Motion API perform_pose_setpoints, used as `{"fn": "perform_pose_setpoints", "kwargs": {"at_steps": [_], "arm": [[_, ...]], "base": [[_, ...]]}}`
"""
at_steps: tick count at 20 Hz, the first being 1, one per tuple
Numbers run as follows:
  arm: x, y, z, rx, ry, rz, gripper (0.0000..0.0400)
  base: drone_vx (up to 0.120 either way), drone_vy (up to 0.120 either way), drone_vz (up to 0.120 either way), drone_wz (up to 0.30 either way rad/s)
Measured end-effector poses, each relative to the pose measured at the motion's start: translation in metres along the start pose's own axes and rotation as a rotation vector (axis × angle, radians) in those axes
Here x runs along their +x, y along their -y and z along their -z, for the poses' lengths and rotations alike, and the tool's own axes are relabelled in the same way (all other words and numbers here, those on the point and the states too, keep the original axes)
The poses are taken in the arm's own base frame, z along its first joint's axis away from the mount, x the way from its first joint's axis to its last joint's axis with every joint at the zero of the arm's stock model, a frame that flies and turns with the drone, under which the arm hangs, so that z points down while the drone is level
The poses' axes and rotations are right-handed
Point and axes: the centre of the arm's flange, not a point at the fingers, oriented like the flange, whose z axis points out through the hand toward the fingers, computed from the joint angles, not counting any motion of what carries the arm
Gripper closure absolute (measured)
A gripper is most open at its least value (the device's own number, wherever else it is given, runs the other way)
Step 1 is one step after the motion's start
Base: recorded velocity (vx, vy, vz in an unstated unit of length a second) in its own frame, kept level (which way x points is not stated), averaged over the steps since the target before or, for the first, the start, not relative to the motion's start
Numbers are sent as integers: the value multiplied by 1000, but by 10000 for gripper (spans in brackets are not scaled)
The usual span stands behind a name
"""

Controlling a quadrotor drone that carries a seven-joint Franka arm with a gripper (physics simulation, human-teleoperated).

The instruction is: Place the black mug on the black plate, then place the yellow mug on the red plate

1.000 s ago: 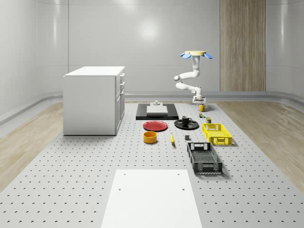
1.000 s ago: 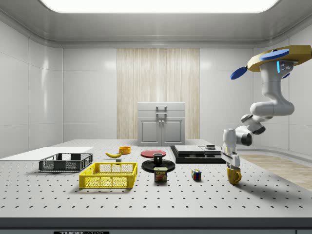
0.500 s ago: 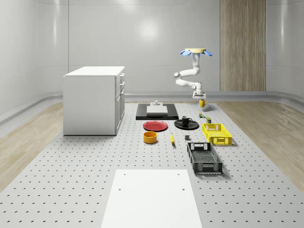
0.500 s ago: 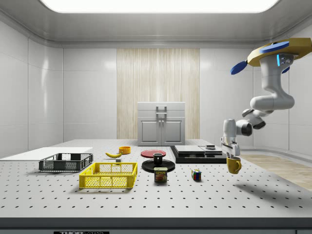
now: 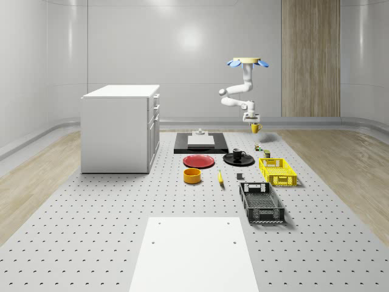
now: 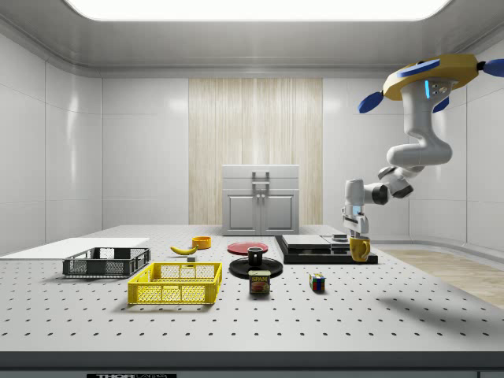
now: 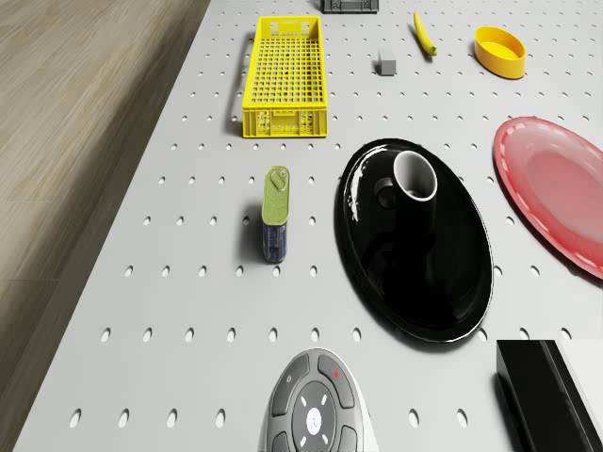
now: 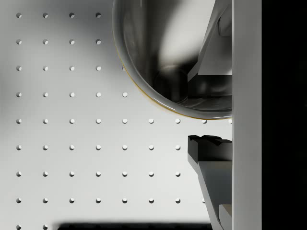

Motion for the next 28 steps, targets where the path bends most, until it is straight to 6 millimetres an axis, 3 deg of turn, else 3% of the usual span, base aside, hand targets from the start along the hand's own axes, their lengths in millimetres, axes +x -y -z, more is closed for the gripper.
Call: {"fn": "perform_pose_setpoints", "kwargs": {"at_steps": [28], "arm": [[0,0,1,0,0,0,290]], "base": [[120,-120,9,0]]}}
